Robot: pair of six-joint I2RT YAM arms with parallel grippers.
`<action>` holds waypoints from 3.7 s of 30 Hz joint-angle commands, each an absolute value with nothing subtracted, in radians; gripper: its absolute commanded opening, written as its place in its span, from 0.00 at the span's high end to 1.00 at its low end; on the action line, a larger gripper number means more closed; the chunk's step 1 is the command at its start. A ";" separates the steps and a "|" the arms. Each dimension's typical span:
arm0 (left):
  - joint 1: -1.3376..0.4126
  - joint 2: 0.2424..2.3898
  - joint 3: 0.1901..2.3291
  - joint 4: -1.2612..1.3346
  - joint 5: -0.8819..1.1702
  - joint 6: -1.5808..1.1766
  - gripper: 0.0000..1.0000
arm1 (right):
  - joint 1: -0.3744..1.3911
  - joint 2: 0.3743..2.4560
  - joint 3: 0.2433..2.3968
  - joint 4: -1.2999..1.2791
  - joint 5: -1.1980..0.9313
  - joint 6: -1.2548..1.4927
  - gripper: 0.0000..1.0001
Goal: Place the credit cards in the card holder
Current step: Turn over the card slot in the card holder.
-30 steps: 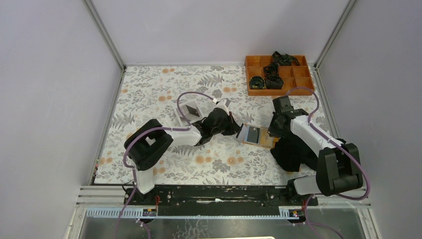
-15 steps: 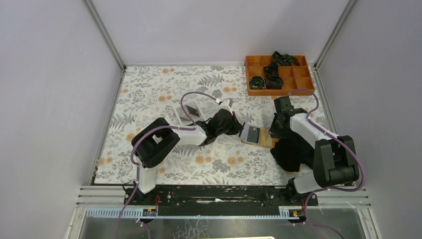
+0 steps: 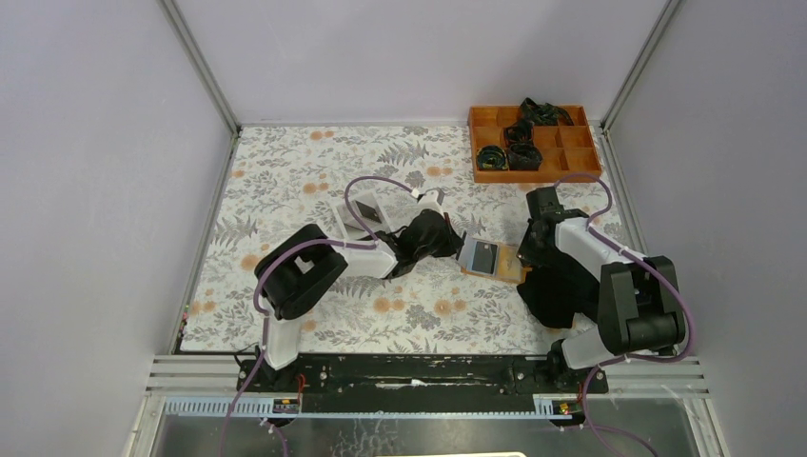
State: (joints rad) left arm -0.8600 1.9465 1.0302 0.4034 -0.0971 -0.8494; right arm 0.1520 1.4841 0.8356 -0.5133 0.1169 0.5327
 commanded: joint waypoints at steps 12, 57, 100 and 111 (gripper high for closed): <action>-0.882 1.956 1.048 0.428 -0.143 -0.824 1.00 | 0.135 1.494 0.804 -0.490 0.176 0.546 1.00; -0.882 1.935 1.007 0.529 -0.062 -0.887 1.00 | 0.110 1.548 0.755 -0.439 0.146 0.531 1.00; -0.939 2.038 1.141 0.569 0.063 -0.933 1.00 | 0.107 1.537 0.752 -0.443 0.149 0.553 1.00; -0.937 2.001 1.120 0.503 -0.043 -0.924 1.00 | 0.102 1.519 0.749 -0.445 0.159 0.559 1.00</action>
